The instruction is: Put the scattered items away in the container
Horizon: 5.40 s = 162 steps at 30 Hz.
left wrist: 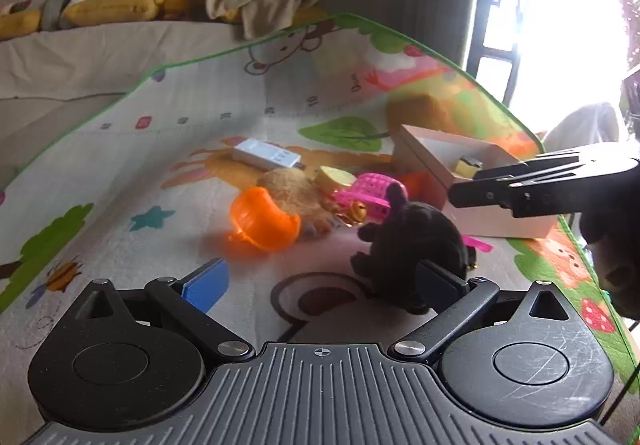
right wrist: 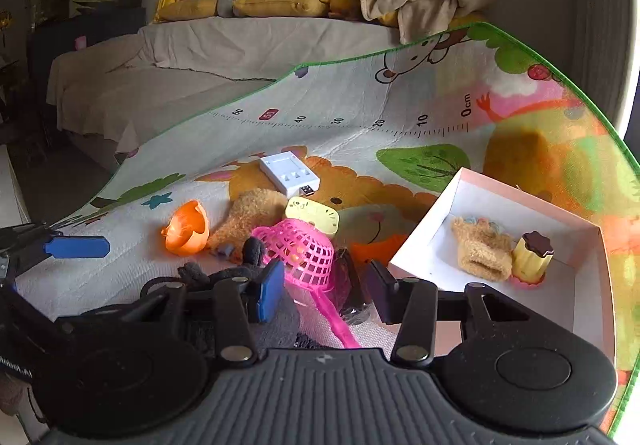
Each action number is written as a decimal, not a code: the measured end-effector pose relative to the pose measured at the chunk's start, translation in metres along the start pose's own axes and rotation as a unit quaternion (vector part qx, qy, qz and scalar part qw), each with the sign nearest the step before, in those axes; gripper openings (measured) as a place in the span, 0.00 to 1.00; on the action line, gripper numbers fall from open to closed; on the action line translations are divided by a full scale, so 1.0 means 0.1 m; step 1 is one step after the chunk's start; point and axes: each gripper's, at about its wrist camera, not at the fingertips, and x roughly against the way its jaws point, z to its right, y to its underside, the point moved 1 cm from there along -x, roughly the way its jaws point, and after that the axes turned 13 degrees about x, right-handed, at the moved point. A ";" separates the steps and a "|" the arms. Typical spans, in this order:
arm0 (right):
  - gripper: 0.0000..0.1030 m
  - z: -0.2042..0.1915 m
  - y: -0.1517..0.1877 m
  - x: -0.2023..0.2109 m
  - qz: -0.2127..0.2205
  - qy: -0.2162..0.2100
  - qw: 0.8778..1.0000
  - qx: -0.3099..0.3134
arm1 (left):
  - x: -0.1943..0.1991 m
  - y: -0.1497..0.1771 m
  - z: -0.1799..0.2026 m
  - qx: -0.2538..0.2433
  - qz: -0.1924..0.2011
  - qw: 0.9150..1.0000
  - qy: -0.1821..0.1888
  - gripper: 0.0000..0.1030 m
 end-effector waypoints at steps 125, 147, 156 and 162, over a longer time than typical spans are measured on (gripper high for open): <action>1.00 0.59 1.55 0.61 -0.020 0.056 0.964 -0.258 | -2.39 -1.11 -0.08 -0.190 -0.104 0.971 -0.102 0.78; 1.00 0.59 1.55 0.62 -0.021 0.057 0.965 -0.257 | -1.95 -0.97 -0.21 -0.143 -0.145 0.977 0.060 0.98; 1.00 0.59 1.55 0.61 -0.021 0.057 0.965 -0.256 | -2.23 -1.07 -0.16 -0.164 -0.118 0.979 -0.038 0.98; 1.00 0.60 1.55 0.60 -0.020 0.055 0.964 -0.259 | -2.29 -1.09 -0.13 -0.087 -0.177 0.980 0.029 0.98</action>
